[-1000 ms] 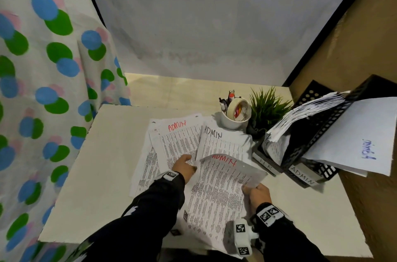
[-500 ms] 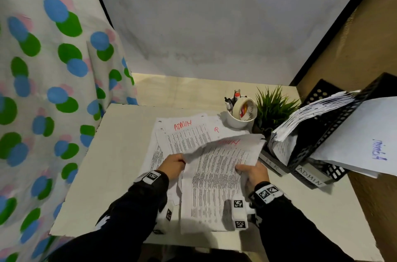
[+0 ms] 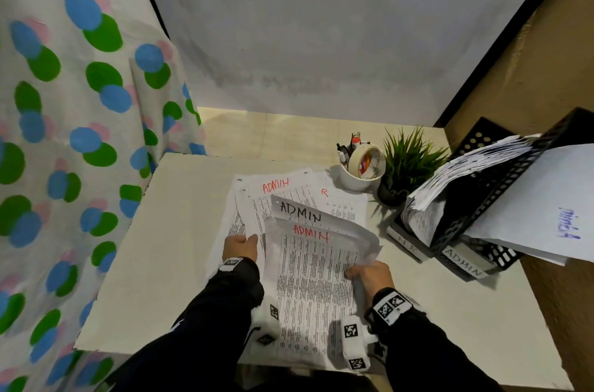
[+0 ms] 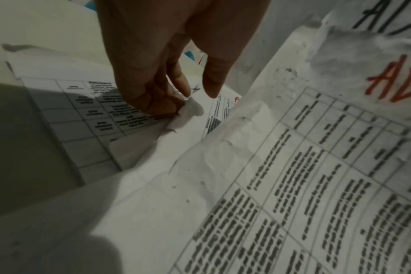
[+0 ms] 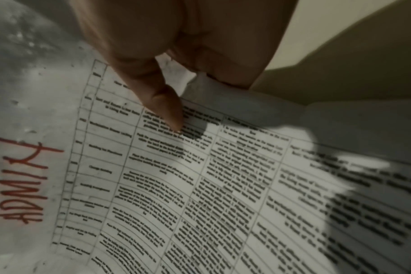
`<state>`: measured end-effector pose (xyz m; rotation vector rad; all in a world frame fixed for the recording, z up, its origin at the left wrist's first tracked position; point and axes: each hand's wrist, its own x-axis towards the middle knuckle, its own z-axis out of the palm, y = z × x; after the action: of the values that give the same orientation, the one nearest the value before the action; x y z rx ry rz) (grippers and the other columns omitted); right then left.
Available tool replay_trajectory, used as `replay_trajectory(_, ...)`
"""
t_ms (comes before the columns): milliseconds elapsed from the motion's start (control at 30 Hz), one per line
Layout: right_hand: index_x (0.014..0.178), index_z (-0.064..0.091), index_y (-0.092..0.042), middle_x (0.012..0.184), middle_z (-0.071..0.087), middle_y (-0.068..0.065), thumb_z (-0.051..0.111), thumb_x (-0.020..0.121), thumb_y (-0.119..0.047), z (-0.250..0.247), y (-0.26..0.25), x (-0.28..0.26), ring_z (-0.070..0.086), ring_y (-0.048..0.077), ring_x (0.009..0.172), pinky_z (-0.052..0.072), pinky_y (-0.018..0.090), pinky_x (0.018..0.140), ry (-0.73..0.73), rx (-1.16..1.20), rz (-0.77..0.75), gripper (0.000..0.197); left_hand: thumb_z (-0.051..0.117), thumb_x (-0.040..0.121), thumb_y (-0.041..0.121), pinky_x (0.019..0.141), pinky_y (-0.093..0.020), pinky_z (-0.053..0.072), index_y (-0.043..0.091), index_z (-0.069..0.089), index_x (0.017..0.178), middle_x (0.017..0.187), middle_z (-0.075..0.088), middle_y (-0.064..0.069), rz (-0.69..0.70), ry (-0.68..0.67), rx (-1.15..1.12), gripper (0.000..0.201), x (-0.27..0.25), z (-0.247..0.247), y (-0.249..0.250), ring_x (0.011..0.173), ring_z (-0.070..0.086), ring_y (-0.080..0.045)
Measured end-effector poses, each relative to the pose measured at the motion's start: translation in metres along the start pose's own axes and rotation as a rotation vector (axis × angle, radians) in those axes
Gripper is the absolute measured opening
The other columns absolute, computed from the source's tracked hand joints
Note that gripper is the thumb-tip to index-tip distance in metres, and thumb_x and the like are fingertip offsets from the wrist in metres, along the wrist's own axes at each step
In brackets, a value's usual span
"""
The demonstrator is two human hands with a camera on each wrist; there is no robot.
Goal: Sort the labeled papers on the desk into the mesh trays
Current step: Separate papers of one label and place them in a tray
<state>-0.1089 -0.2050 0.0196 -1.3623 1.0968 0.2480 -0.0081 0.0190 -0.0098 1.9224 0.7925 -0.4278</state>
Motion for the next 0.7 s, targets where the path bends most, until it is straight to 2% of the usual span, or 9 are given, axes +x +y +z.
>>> replay_trajectory(67, 0.073, 0.063, 0.003, 0.083, 0.066, 0.021, 0.061, 0.069, 0.016, -0.001, 0.003, 0.003, 0.06, 0.03, 0.071, 0.051, 0.037, 0.075, -0.006, -0.009, 0.004, 0.014, 0.068, 0.078, 0.017, 0.09, -0.033, 0.046, 0.009, 0.06, 0.098, 0.09, 0.057, -0.009, 0.025, -0.009, 0.004, 0.023, 0.001, 0.0, 0.0, 0.093, 0.059, -0.032)
replay_trajectory(100, 0.073, 0.064, 0.002, 0.084, 0.067, 0.021, 0.062, 0.068, 0.016, -0.002, 0.003, 0.005, 0.061, 0.031, 0.072, 0.051, 0.039, 0.079, -0.008, -0.005, -0.002, 0.015, 0.07, 0.077, 0.016, 0.092, -0.033, 0.045, 0.007, 0.061, 0.101, 0.093, 0.058, -0.007, 0.046, -0.003, 0.027, 0.027, 0.001, -0.002, 0.001, 0.096, 0.059, -0.03)
replay_trajectory(200, 0.074, 0.064, 0.003, 0.086, 0.068, 0.021, 0.066, 0.063, 0.014, -0.005, 0.008, 0.013, 0.064, 0.034, 0.08, 0.053, 0.043, 0.086, -0.012, -0.024, 0.005, 0.016, 0.069, 0.077, 0.013, 0.086, -0.032, 0.047, 0.003, 0.067, 0.091, 0.084, 0.059, -0.007, 0.131, 0.027, 0.098, 0.017, 0.003, -0.011, 0.002, 0.086, 0.058, -0.029)
replay_trajectory(333, 0.082, 0.062, 0.001, 0.094, 0.068, 0.023, 0.067, 0.048, 0.011, -0.008, 0.016, 0.026, 0.063, 0.039, 0.093, 0.048, 0.054, 0.093, -0.078, -0.045, 0.004, 0.036, 0.059, 0.081, 0.01, 0.071, -0.031, 0.043, 0.005, 0.063, 0.074, 0.075, 0.059, -0.019, 0.217, 0.12, 0.107, 0.01, 0.013, -0.04, -0.007, 0.072, 0.051, -0.033)
replay_trajectory(400, 0.063, 0.067, -0.002, 0.076, 0.071, 0.015, 0.067, 0.05, 0.013, -0.007, 0.006, 0.016, 0.064, 0.033, 0.082, 0.053, 0.044, 0.087, -0.09, -0.098, 0.001, 0.02, 0.055, 0.083, 0.008, 0.068, -0.029, 0.04, 0.008, 0.061, 0.078, 0.079, 0.06, -0.015, 0.226, 0.164, 0.051, 0.008, 0.019, -0.06, -0.016, 0.073, 0.053, -0.03)
replay_trajectory(467, 0.042, 0.061, -0.006, 0.047, 0.063, 0.0, 0.064, 0.061, 0.02, -0.007, -0.007, 0.006, 0.058, 0.024, 0.062, 0.051, 0.02, 0.057, -0.096, -0.158, -0.002, 0.032, 0.056, 0.083, 0.005, 0.063, -0.027, 0.037, 0.009, 0.06, 0.075, 0.075, 0.058, -0.013, 0.226, 0.172, -0.002, 0.01, 0.023, -0.078, -0.026, 0.072, 0.053, -0.029)
replay_trajectory(533, 0.045, 0.056, -0.002, 0.039, 0.056, -0.001, 0.059, 0.065, 0.024, -0.006, -0.013, 0.003, 0.053, 0.021, 0.057, 0.04, 0.014, 0.038, -0.091, -0.14, -0.037, 0.032, 0.053, 0.082, 0.0, 0.056, -0.026, 0.031, 0.01, 0.057, 0.068, 0.065, 0.052, -0.01, 0.239, 0.119, 0.004, 0.017, 0.02, -0.085, -0.03, 0.065, 0.047, -0.024)
replay_trajectory(633, 0.063, 0.057, 0.005, 0.052, 0.055, 0.007, 0.048, 0.065, 0.03, 0.004, -0.016, -0.006, 0.057, 0.025, 0.055, 0.043, 0.017, 0.041, -0.078, 0.033, -0.087, 0.027, 0.049, 0.079, -0.004, 0.053, -0.026, 0.028, 0.009, 0.055, 0.063, 0.058, 0.047, -0.006, 0.292, -0.008, 0.016, 0.022, 0.004, -0.076, -0.027, 0.057, 0.04, -0.019)
replay_trajectory(700, 0.065, 0.055, 0.007, 0.055, 0.054, 0.008, 0.043, 0.064, 0.031, 0.013, -0.013, -0.006, 0.057, 0.028, 0.055, 0.047, 0.022, 0.049, -0.08, 0.169, -0.104, 0.027, 0.048, 0.079, -0.004, 0.057, -0.027, 0.031, 0.01, 0.059, 0.062, 0.059, 0.054, -0.006, 0.319, -0.109, 0.001, 0.025, -0.007, -0.058, -0.023, 0.059, 0.045, -0.019)
